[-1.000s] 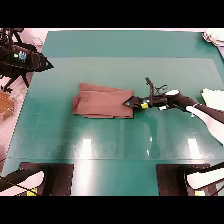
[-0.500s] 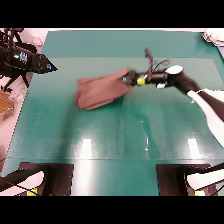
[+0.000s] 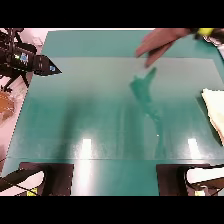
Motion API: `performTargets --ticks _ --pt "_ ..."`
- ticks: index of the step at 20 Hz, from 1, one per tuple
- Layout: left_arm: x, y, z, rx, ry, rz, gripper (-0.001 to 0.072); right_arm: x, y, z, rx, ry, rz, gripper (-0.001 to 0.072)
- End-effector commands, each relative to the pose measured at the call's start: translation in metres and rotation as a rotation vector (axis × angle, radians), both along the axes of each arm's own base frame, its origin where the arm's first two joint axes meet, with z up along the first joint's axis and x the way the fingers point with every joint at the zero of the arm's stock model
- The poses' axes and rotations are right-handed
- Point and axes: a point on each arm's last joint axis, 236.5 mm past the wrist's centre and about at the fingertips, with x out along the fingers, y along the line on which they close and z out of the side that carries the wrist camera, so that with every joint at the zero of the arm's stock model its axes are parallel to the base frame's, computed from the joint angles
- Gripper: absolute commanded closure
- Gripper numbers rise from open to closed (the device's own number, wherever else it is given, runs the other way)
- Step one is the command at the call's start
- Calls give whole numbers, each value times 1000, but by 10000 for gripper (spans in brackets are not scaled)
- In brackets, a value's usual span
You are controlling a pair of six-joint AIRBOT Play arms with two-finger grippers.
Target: Fold the shirts.
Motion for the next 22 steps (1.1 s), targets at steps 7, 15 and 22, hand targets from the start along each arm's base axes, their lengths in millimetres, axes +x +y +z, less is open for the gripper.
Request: performTargets --ticks 7,15,22 --pt "-6 -12 7 -67 25 -13 685 -112 -267 -93 -81 428 -369 694" --pt "-7 -13 8 -68 25 -16 685 -288 -324 -217 -180 1177 -668 694" --pt "-11 -13 5 -60 41 -31 685 -366 -344 -232 -325 1424 -852 693"
